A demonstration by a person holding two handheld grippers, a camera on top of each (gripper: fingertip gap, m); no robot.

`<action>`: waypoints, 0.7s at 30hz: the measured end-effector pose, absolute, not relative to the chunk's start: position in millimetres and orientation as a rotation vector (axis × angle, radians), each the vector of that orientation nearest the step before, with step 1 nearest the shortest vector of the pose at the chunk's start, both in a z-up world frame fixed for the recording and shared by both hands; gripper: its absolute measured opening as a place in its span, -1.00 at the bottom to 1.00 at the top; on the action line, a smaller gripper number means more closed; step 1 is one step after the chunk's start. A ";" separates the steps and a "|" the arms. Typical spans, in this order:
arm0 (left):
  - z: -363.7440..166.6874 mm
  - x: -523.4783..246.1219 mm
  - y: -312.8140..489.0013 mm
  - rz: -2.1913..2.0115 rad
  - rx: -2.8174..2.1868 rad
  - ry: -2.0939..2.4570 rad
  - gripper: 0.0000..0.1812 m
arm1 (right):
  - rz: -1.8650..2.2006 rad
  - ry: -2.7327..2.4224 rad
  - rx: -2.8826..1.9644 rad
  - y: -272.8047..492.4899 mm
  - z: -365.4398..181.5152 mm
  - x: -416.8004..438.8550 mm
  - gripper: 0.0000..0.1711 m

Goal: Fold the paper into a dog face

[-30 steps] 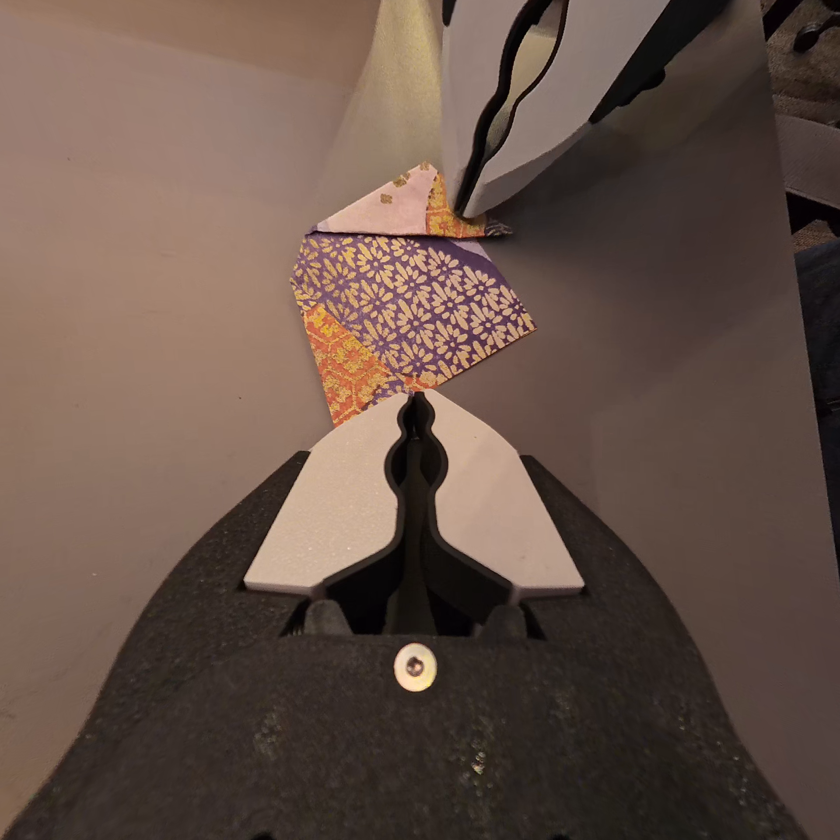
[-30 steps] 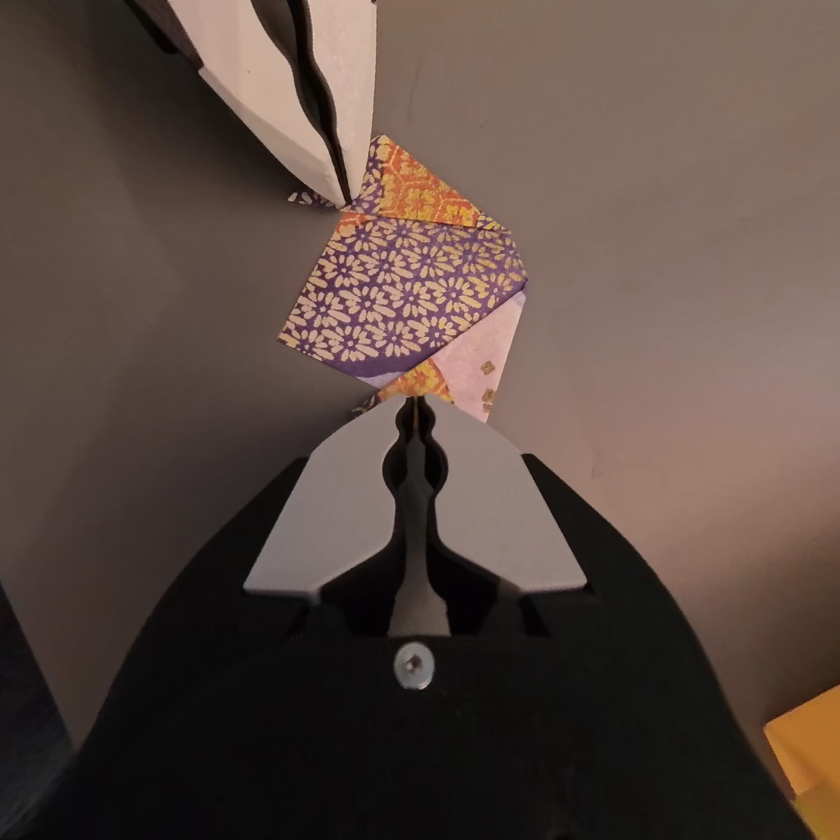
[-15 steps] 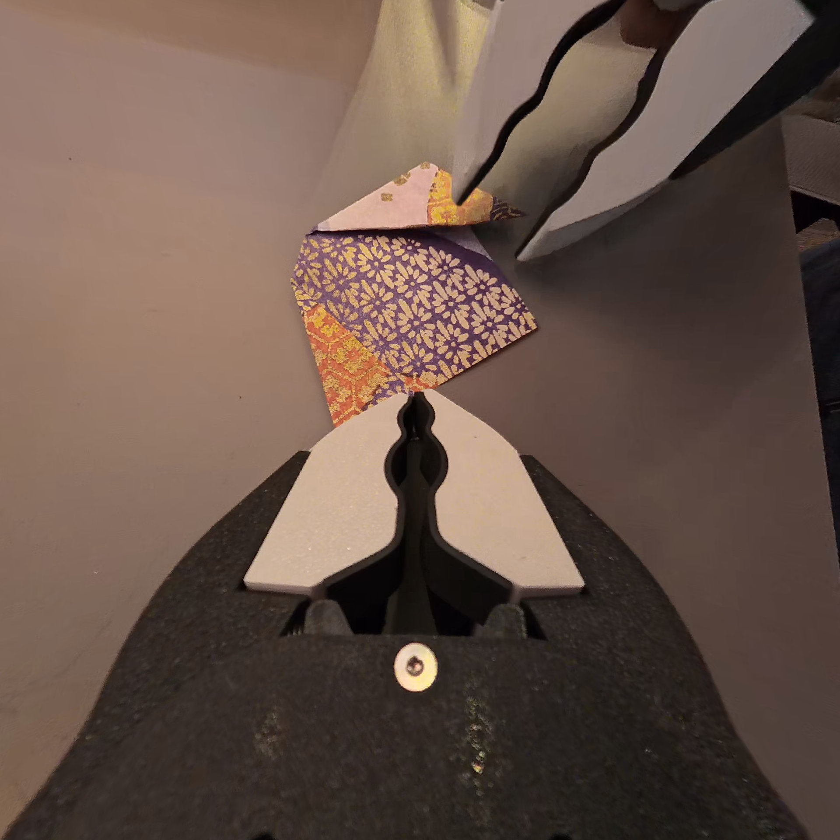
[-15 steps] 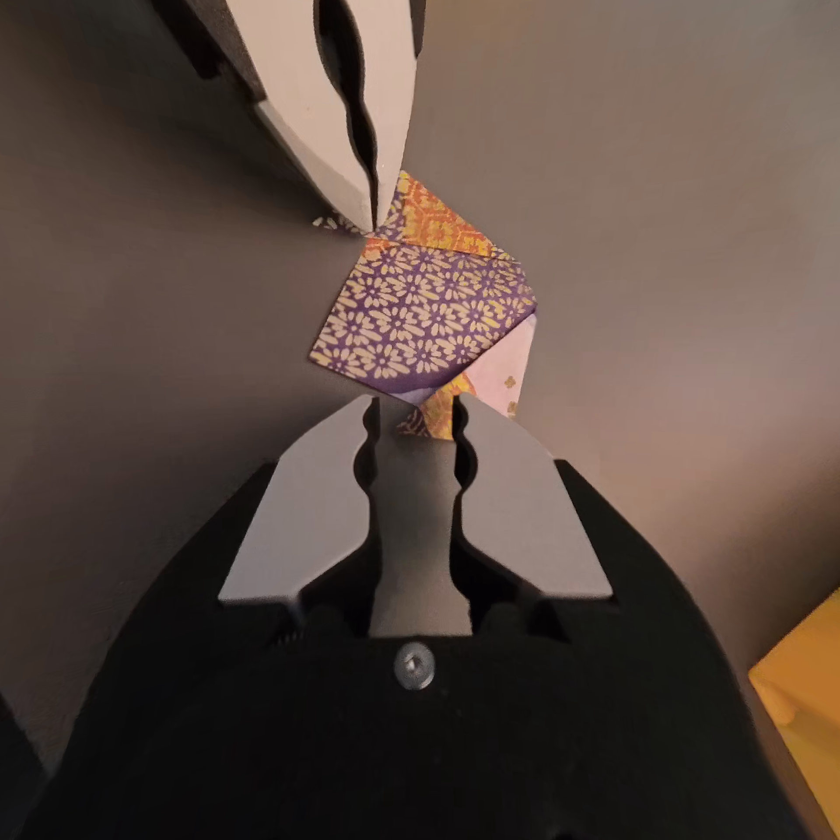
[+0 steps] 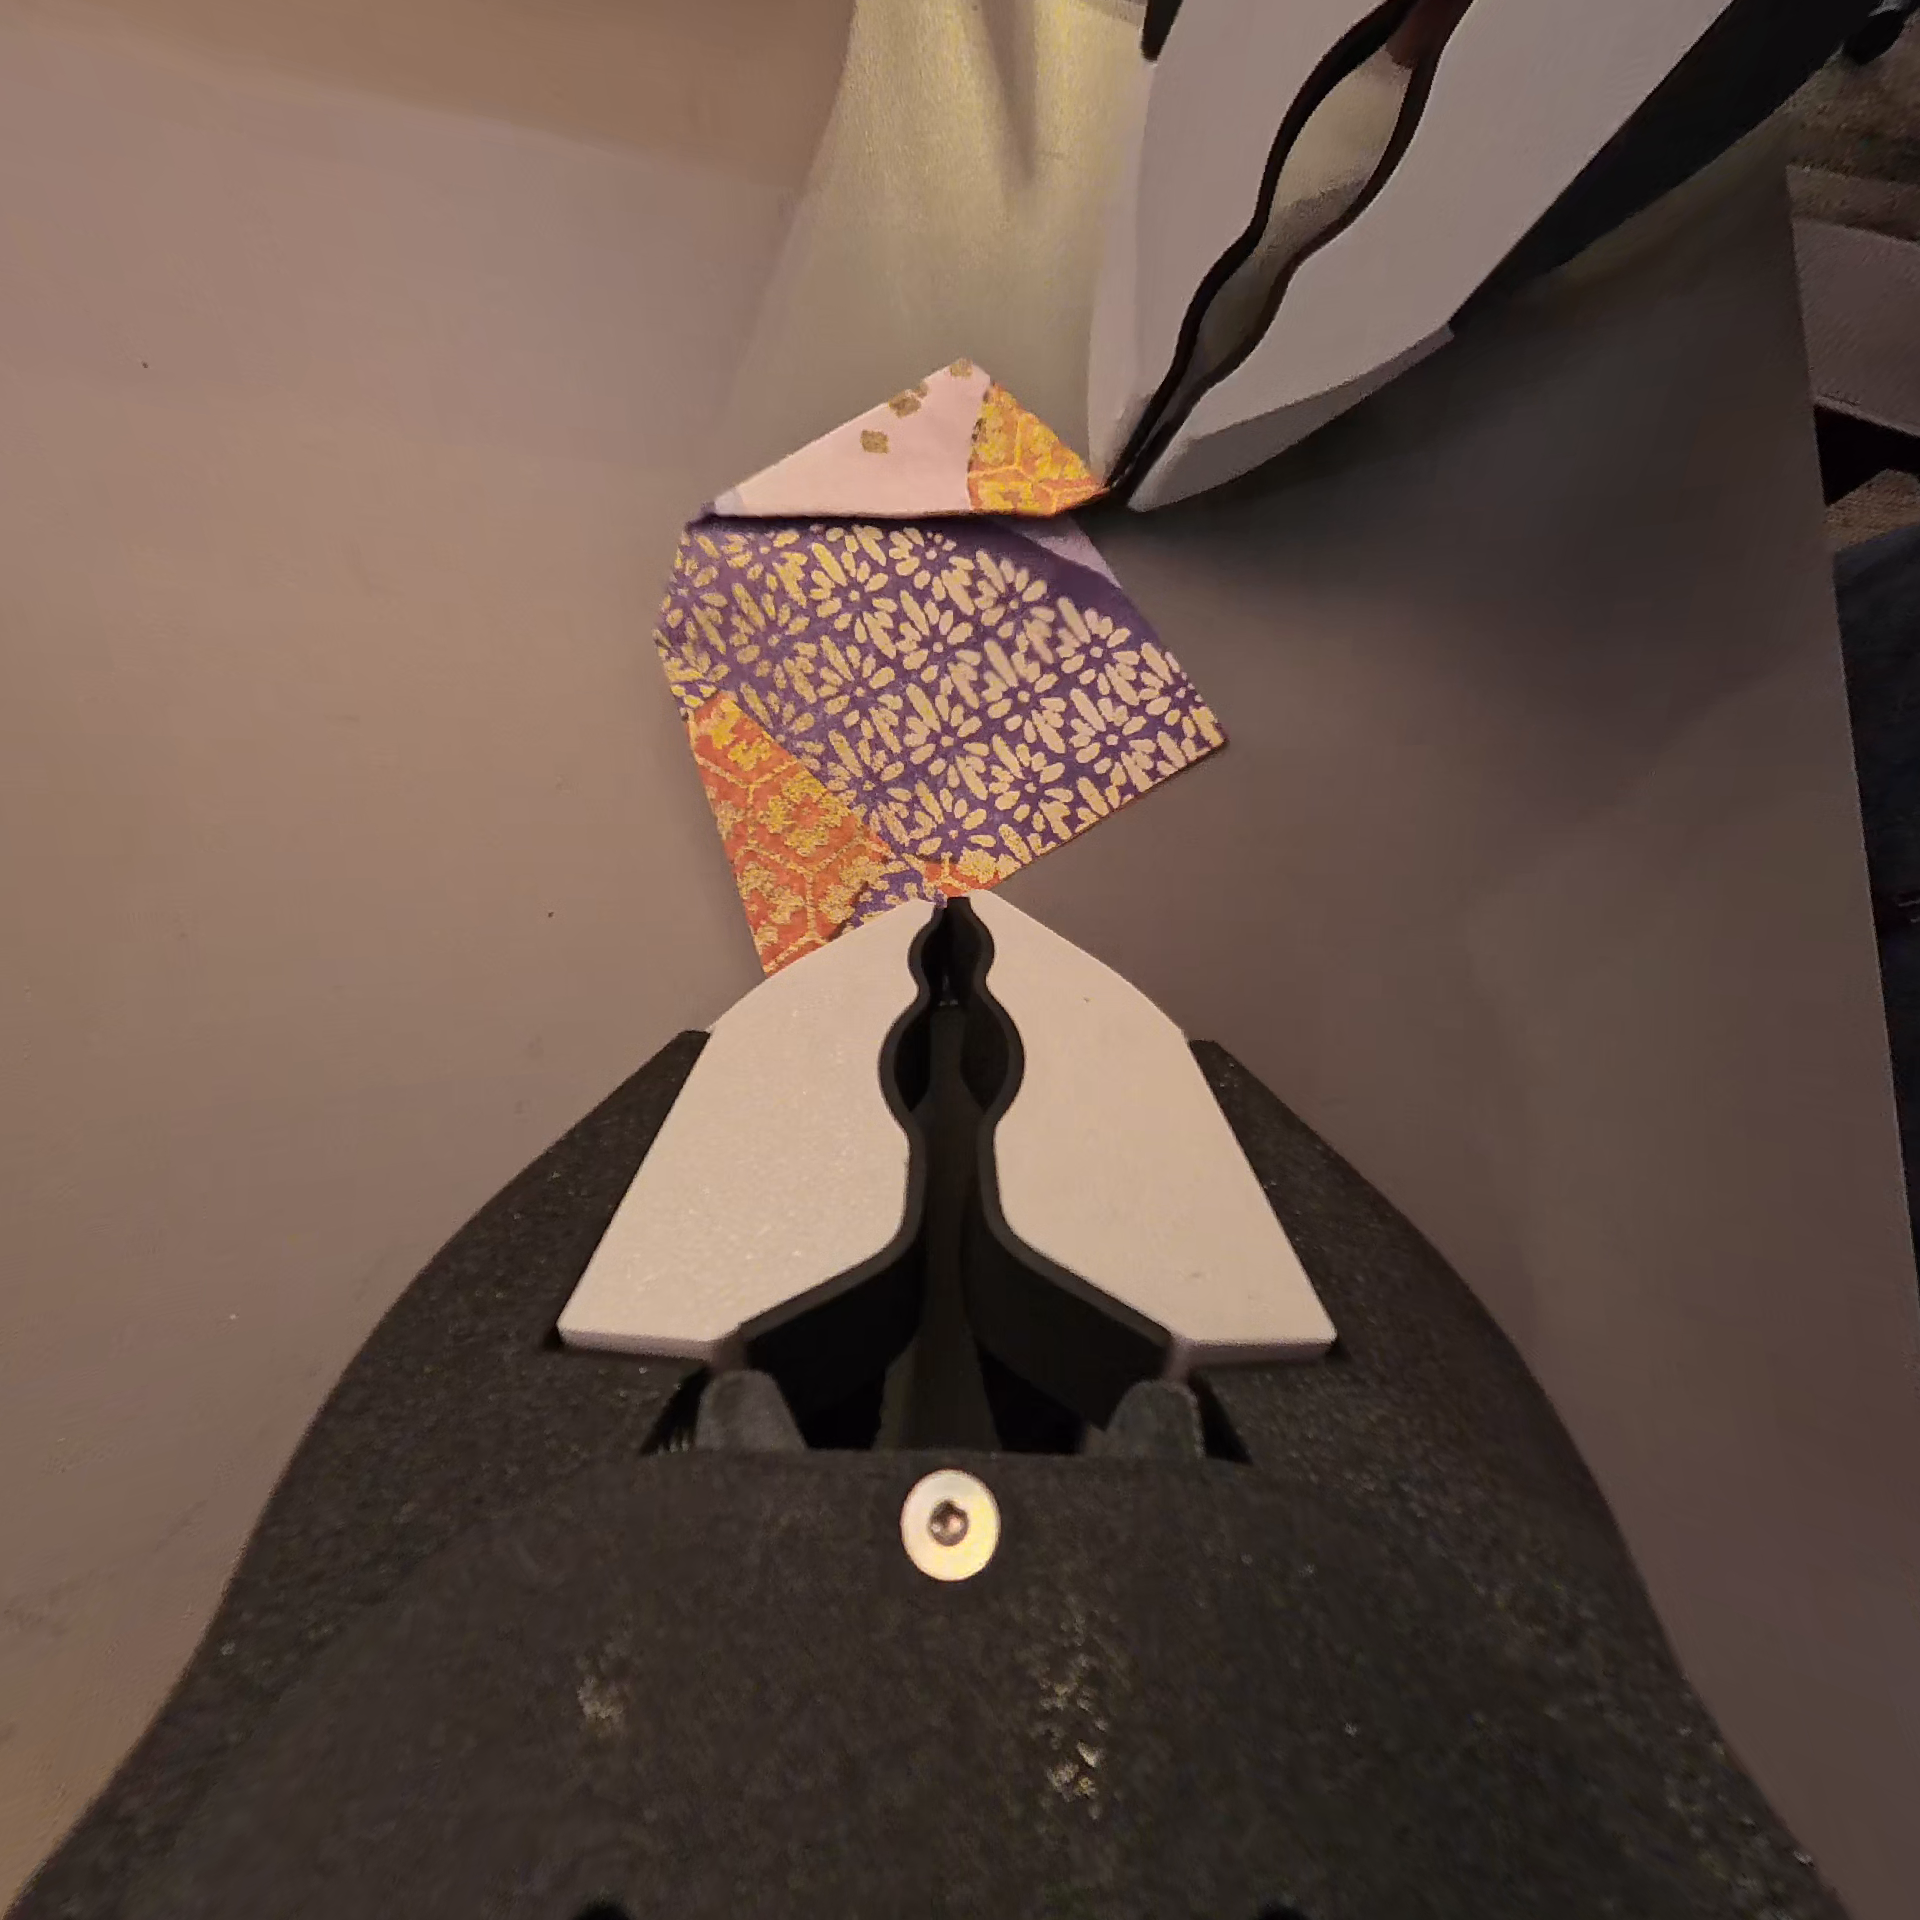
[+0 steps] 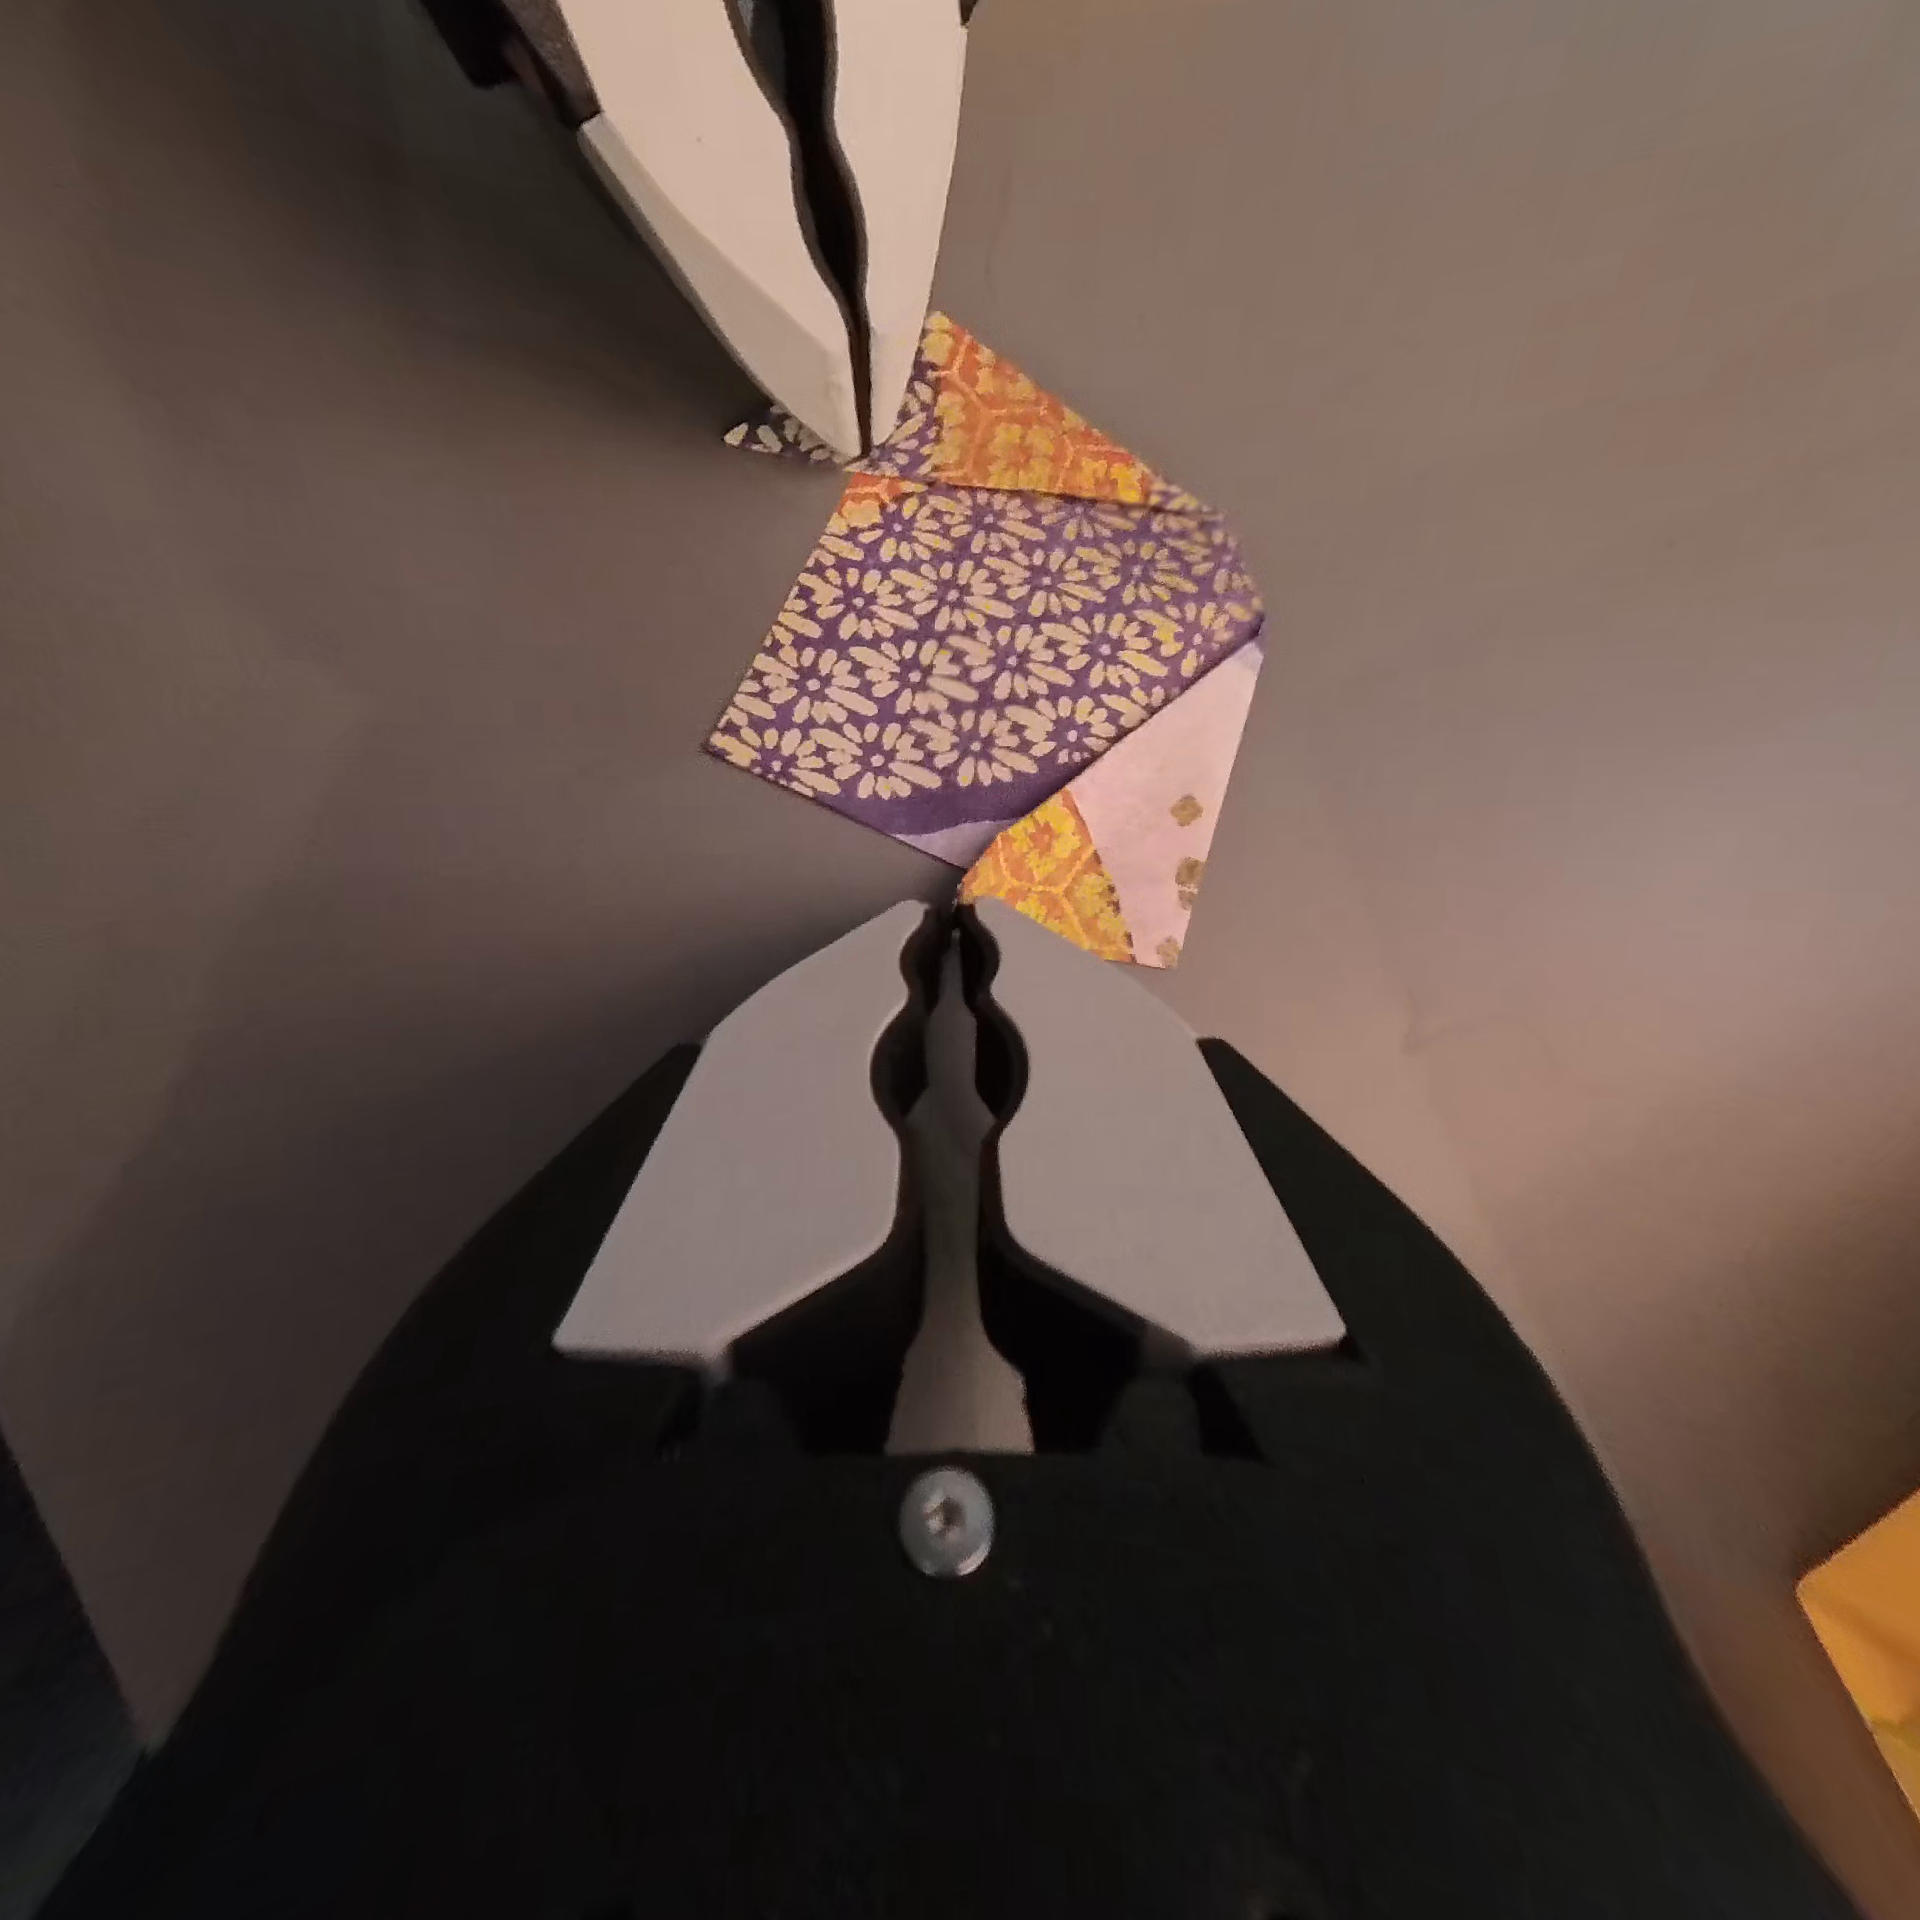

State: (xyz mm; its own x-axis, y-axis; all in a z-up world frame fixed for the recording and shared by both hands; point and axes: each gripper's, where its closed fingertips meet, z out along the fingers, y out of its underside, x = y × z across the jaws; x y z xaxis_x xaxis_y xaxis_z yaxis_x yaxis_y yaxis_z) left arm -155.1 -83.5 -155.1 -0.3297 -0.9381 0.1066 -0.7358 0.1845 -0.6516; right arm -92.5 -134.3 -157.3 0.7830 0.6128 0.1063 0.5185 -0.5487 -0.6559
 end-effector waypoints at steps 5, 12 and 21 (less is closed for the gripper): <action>-155.0 -154.9 -83.6 -0.913 -1.591 2.157 -1.00 | 0.453 -0.782 -2.305 -140.1 -151.6 -104.7 -0.70; -149.6 -164.1 -90.2 -1.008 -1.625 2.151 -1.00 | 0.442 -0.903 -2.110 -135.7 -123.8 -87.3 -0.64; -123.8 -164.1 -124.4 -0.951 -1.469 2.198 -0.63 | 0.561 -1.137 -2.008 -127.6 -133.2 -108.6 -0.49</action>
State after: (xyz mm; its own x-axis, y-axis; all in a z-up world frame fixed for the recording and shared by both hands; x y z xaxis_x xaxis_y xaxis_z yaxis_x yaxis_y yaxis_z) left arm -164.1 -124.4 -123.8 -0.4139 -0.9059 0.0897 -0.6855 0.2453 -0.6855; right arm -108.6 -127.6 -133.2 0.5098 0.8602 -0.0113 0.5327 -0.3259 -0.7811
